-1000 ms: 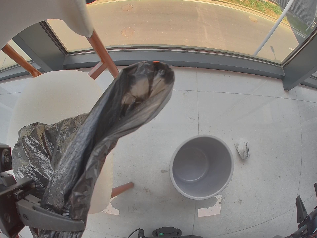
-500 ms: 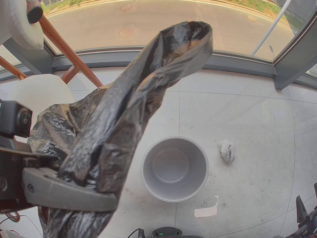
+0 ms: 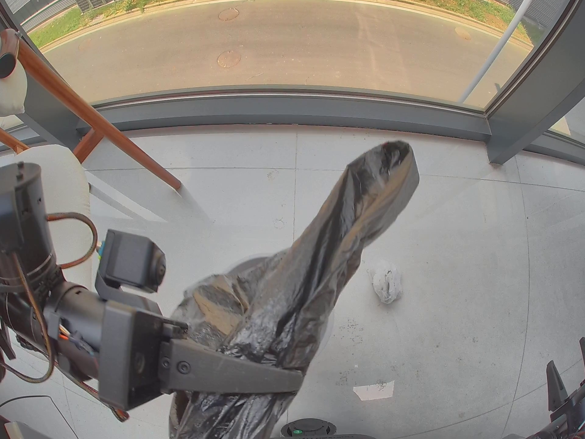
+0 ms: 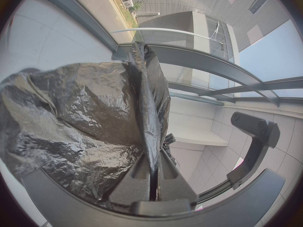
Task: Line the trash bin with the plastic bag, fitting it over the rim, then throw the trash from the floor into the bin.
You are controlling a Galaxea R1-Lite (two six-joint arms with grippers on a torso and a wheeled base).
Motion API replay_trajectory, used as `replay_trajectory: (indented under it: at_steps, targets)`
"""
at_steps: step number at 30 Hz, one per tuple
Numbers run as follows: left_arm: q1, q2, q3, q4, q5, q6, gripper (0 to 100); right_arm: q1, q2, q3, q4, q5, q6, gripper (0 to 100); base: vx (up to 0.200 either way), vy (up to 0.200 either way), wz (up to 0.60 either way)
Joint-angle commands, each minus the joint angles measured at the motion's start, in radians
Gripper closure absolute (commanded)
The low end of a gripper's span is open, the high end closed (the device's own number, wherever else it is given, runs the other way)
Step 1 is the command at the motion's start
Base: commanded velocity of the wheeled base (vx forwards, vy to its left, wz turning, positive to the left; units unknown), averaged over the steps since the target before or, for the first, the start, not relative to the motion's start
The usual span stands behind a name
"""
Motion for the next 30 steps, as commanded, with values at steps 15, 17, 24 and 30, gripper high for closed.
replay_trajectory:
  at_steps: [15, 17, 24, 30]
  targets:
    - [0.274, 0.281, 0.098, -0.238, -0.129, 0.246, 100, -0.001, -0.012, 0.018, 0.0, -0.001, 0.001, 0, 0.0, 0.0, 0.0]
    - [0.274, 0.274, 0.098, -0.238, -0.131, 0.246, 100, -0.001, -0.012, 0.018, 0.0, -0.001, 0.001, 0, 0.0, 0.0, 0.0]
    - [0.341, 0.203, 0.072, -0.238, -0.129, 0.247, 100, -0.001, -0.01, 0.018, 0.0, -0.001, 0.0, 0, 0.0, 0.0, 0.0]
    - [0.443, 0.143, 0.052, -0.23, -0.137, 0.246, 100, -0.001, -0.01, 0.018, 0.0, -0.001, 0.0, 0, 0.0, 0.0, 0.0]
